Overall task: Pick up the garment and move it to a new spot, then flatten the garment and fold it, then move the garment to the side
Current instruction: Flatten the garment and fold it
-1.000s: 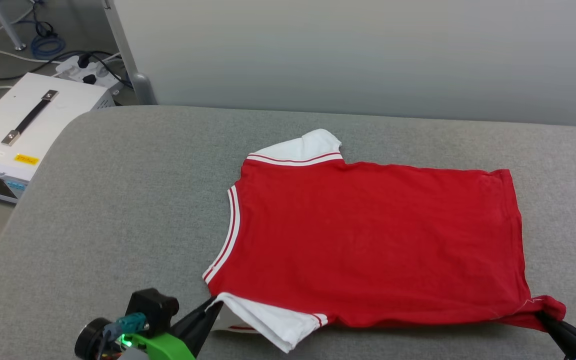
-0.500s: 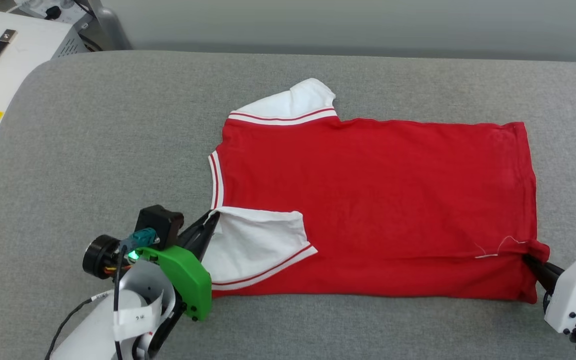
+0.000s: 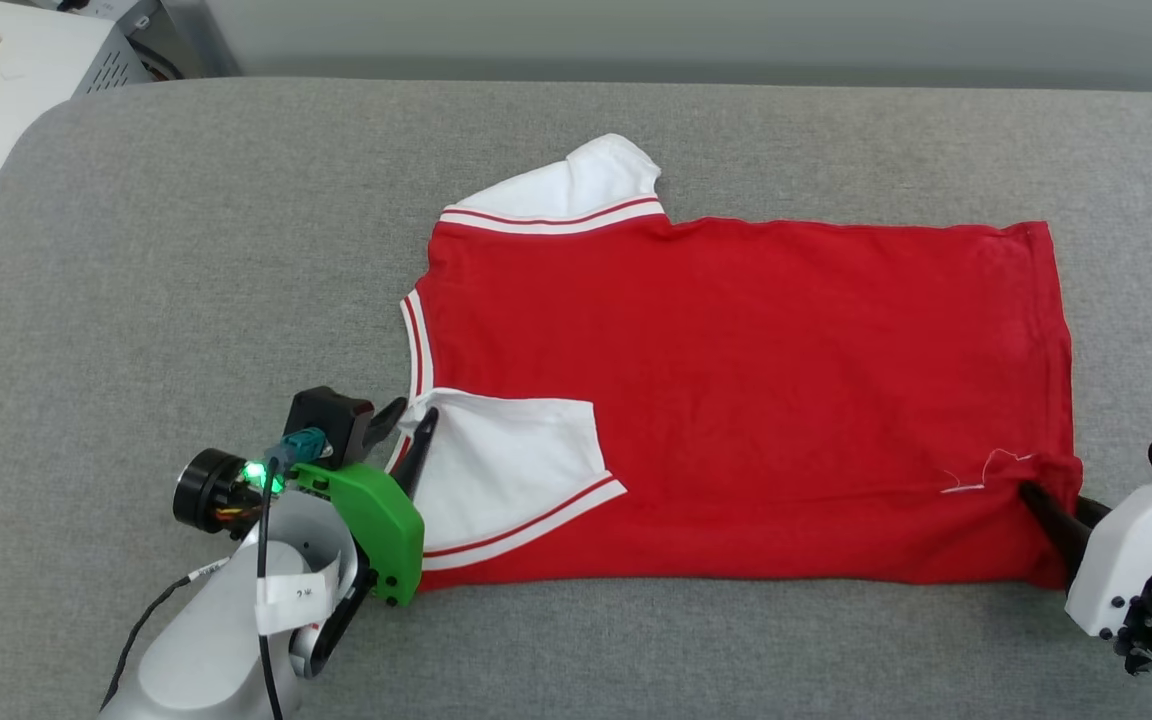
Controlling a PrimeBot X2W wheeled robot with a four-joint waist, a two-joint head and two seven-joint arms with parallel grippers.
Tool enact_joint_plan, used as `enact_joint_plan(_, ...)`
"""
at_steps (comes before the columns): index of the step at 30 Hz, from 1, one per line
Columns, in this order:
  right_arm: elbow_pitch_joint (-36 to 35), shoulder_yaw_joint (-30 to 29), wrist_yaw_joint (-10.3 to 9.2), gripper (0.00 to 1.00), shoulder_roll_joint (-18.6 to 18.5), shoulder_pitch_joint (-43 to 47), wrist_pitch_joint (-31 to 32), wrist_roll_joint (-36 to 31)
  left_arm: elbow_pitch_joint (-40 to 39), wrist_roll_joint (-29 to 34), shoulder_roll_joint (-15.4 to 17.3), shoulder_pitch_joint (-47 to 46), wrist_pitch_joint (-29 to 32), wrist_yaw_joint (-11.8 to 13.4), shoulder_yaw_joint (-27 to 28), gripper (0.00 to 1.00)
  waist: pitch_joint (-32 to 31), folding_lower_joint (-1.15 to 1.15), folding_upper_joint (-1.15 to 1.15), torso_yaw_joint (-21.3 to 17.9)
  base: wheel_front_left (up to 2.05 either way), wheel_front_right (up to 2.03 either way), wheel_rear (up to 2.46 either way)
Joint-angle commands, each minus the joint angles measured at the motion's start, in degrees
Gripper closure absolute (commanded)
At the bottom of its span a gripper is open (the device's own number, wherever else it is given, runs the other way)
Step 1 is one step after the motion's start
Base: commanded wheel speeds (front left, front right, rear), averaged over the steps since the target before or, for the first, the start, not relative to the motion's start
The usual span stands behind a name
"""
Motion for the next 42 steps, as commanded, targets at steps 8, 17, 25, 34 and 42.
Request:
enact_joint_plan(8, -1.78, -0.31, -0.04, 0.0, -0.15, 0.55, -5.73, -1.49, 2.97, -2.4, -2.34, 0.8, -6.07, 2.03, 2.9, 0.0, -4.07, 0.0, 0.0, 0.42, 0.0, 0.0, 0.0)
enact_joint_plan(17, -9.36, -5.36, -0.04, 0.0, 2.81, 7.82, -6.47, -6.5, -7.09, -7.46, -0.49, 10.25, -7.48, 5.46, 7.19, 0.0, -6.73, 0.0, 0.0, 0.45, 0.0, 0.0, 0.0)
enact_joint_plan(25, -15.77, -11.24, -0.04, 0.0, 9.68, 13.54, 0.71, -11.24, -17.61, -10.24, 2.67, 19.04, 3.25, 10.01, 5.65, 0.0, -5.91, 0.0, 0.0, 0.28, 0.0, 0.0, 0.0)
enact_joint_plan(34, -21.0, -13.3, -0.04, 0.0, 13.81, 13.71, 4.17, -14.01, -23.44, -11.08, 7.03, 21.2, 15.33, 14.36, 3.88, 0.0, -2.22, 0.0, 0.0, -1.39, 0.0, 0.0, 0.0)
enact_joint_plan(42, -21.56, -13.21, -0.04, 0.0, 14.21, 12.83, 4.65, -14.43, -20.65, -10.2, 6.56, 18.97, 15.05, 16.17, 4.55, 0.0, 0.44, 0.0, 0.0, -2.47, 0.0, 0.0, 0.0)
